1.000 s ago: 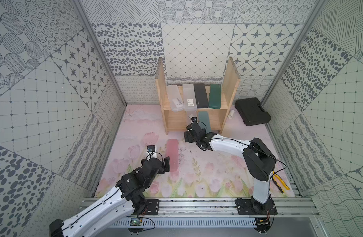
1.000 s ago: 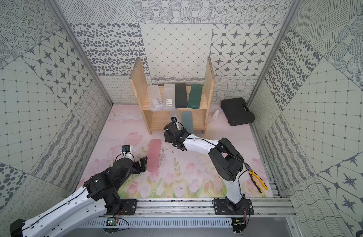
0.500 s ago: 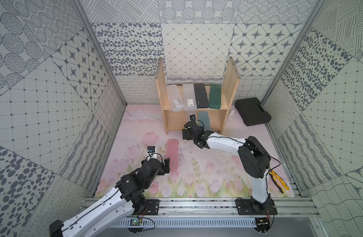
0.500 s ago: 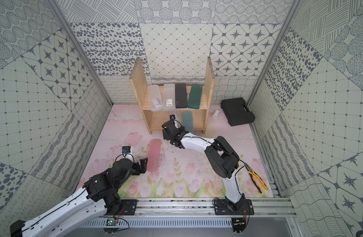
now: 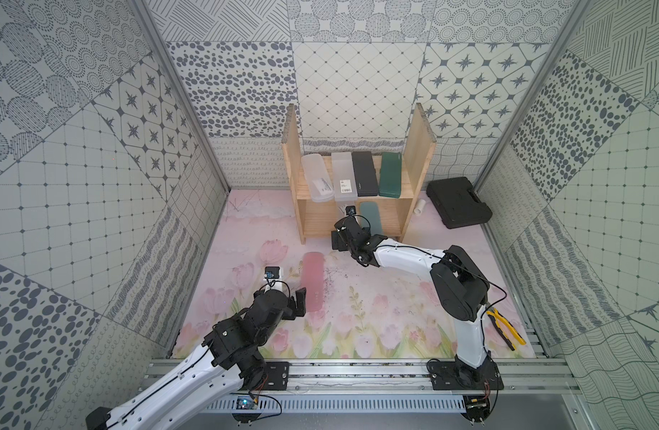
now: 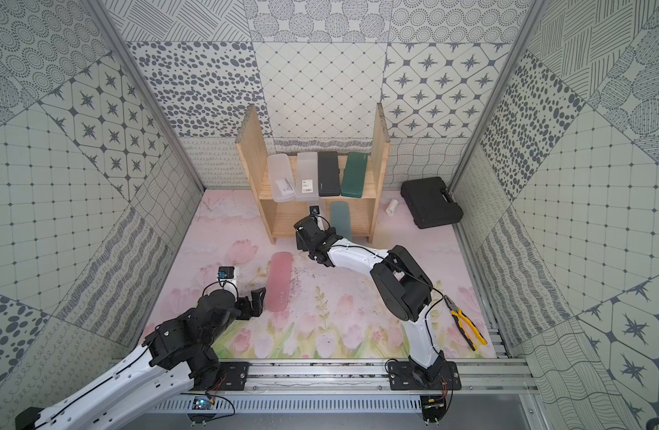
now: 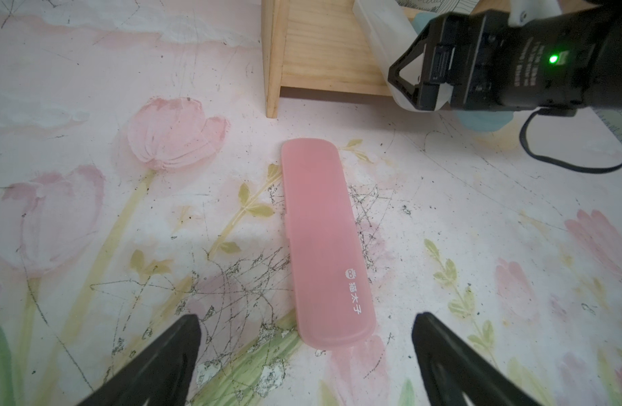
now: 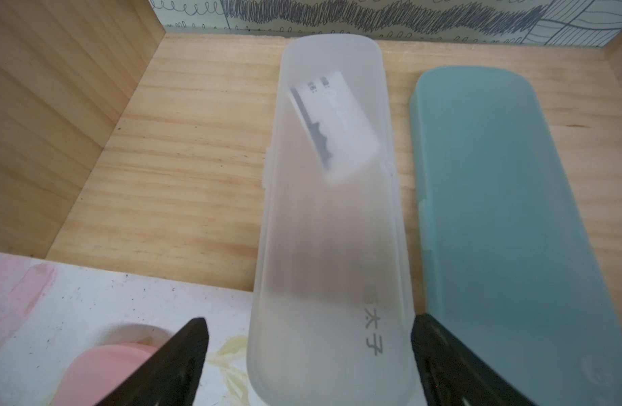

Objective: Remove the pencil cases from the shelf
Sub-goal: Pick up the pencil case from the shelf.

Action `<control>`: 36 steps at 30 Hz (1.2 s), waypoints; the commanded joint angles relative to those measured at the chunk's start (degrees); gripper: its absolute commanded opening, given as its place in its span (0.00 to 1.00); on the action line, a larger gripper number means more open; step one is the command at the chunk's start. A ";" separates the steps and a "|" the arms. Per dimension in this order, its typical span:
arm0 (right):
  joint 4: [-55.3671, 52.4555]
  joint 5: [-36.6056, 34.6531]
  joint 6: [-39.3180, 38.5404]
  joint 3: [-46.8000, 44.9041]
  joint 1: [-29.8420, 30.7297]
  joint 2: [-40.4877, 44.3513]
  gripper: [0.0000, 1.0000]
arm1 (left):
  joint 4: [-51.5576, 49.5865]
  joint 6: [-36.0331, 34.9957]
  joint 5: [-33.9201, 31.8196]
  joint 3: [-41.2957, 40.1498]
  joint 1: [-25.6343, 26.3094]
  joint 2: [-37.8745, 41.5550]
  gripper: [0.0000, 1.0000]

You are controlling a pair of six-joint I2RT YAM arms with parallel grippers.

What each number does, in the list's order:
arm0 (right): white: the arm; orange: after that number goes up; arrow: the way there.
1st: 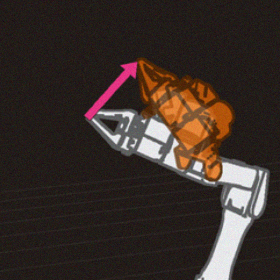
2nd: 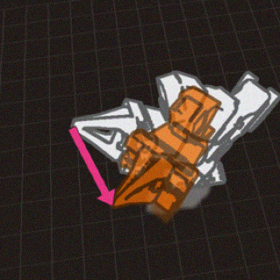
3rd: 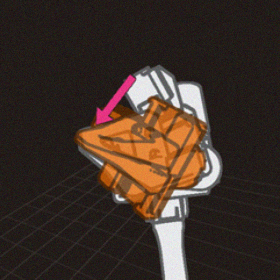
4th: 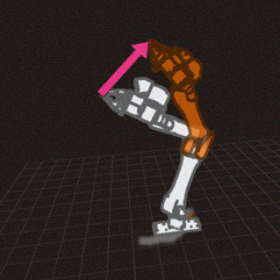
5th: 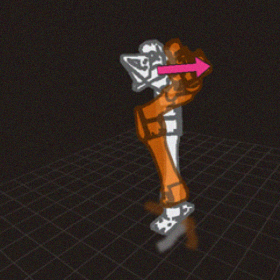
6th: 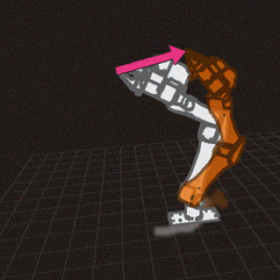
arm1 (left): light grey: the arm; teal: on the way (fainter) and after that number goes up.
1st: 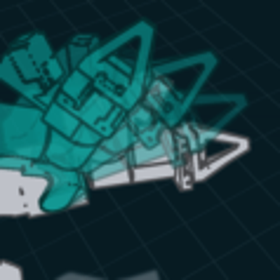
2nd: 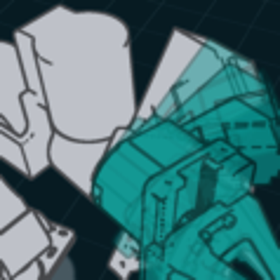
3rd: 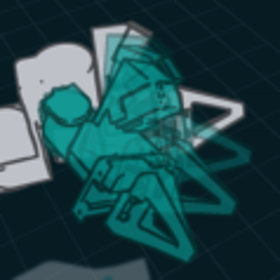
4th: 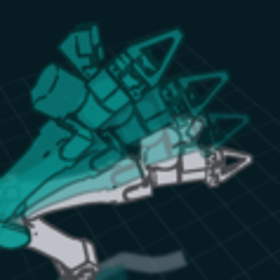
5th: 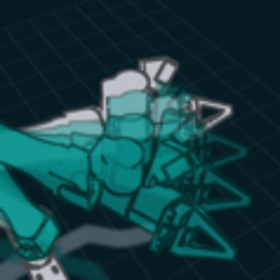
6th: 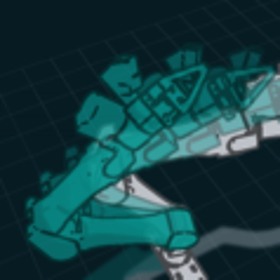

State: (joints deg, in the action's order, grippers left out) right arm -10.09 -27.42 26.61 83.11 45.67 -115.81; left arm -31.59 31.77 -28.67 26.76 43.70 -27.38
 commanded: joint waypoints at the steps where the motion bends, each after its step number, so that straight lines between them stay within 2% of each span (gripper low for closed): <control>1: -0.43 1.49 1.38 1.98 -0.89 -2.48 0.95 | -0.97 -1.45 1.02 0.30 -0.20 0.71 0.99; 7: -0.99 2.31 1.51 3.15 -1.35 -3.37 0.95 | -0.89 -1.42 1.11 0.22 -0.12 0.67 0.99; 19: 2.56 9.97 0.15 0.11 -0.43 -0.91 0.94 | -0.75 -1.45 0.88 0.17 -0.26 0.61 0.99; 24: 1.01 4.18 1.10 -0.84 -0.27 0.53 0.95 | -0.74 -1.45 0.83 0.13 -0.20 0.64 0.99; 36: -1.60 0.97 -0.21 1.17 -0.32 -0.06 0.97 | -0.71 -1.42 0.89 0.12 -0.34 0.59 0.99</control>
State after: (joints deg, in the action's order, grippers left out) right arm -11.16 -24.77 26.57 83.68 45.04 -116.38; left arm -32.36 31.35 -28.67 26.76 43.70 -26.87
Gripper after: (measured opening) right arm 0.964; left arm 0.993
